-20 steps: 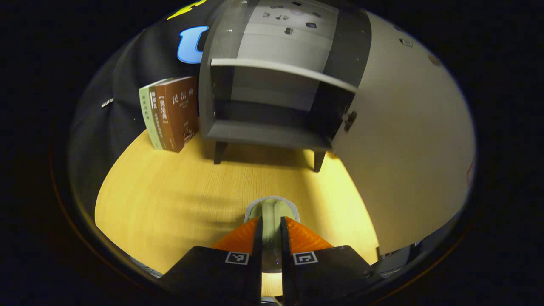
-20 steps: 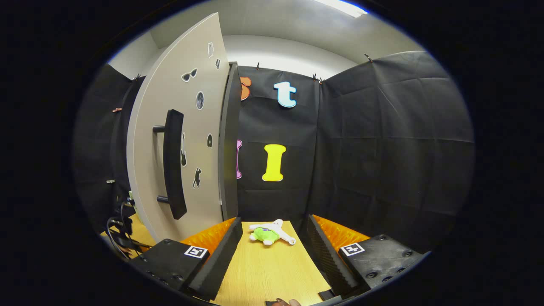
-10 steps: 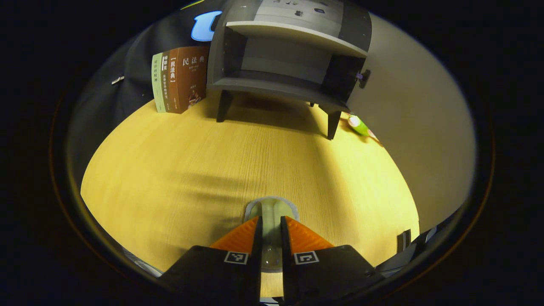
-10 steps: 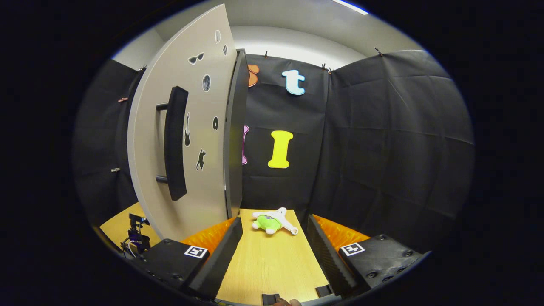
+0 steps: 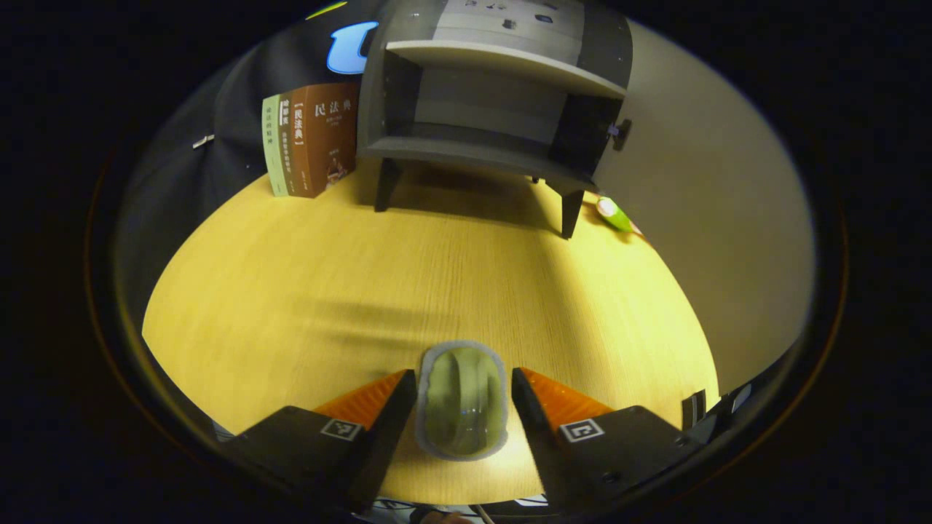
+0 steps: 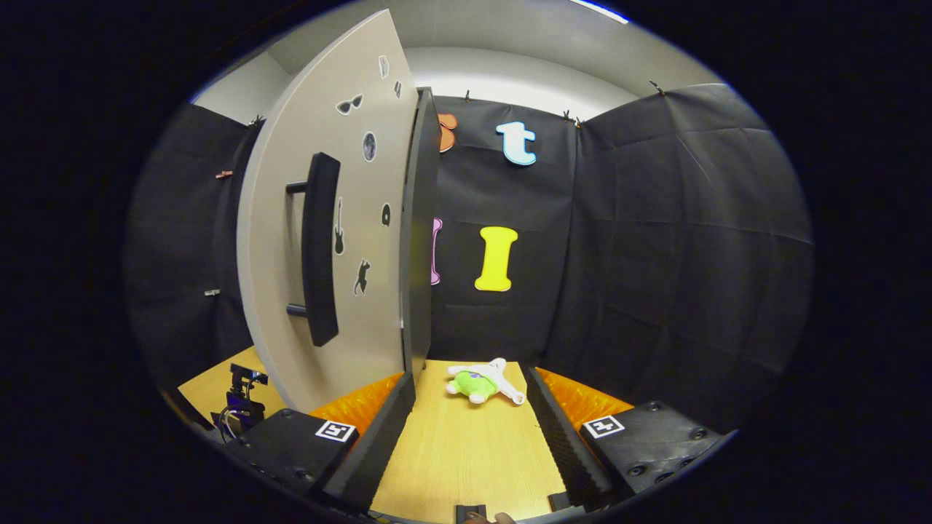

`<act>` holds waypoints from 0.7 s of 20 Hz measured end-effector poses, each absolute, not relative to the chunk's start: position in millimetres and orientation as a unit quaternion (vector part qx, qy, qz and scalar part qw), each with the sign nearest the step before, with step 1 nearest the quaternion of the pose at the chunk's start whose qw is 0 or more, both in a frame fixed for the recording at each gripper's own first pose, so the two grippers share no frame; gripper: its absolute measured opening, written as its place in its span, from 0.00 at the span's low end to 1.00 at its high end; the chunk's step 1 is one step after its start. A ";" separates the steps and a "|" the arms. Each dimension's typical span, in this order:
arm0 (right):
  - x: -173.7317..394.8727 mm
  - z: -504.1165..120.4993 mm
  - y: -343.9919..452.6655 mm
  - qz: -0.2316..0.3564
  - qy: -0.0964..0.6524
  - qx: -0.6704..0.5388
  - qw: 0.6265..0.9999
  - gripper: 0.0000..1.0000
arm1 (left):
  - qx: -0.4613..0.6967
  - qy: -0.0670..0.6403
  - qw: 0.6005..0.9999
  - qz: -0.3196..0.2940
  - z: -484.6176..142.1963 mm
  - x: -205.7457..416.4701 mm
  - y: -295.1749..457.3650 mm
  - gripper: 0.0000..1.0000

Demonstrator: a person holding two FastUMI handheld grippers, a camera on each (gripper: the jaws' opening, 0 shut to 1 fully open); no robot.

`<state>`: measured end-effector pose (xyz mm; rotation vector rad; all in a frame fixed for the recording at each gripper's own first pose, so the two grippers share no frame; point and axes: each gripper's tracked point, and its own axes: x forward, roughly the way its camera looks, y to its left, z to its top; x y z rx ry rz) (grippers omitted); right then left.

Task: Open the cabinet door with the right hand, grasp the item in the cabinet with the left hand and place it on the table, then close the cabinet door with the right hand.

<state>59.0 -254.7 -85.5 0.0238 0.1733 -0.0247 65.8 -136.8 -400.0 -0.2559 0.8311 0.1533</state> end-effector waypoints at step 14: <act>41.8 -55.8 -188.0 -0.019 0.049 0.013 0.999 0.97 | -0.004 0.104 0.995 -0.007 -87.1 73.2 -24.6 0.95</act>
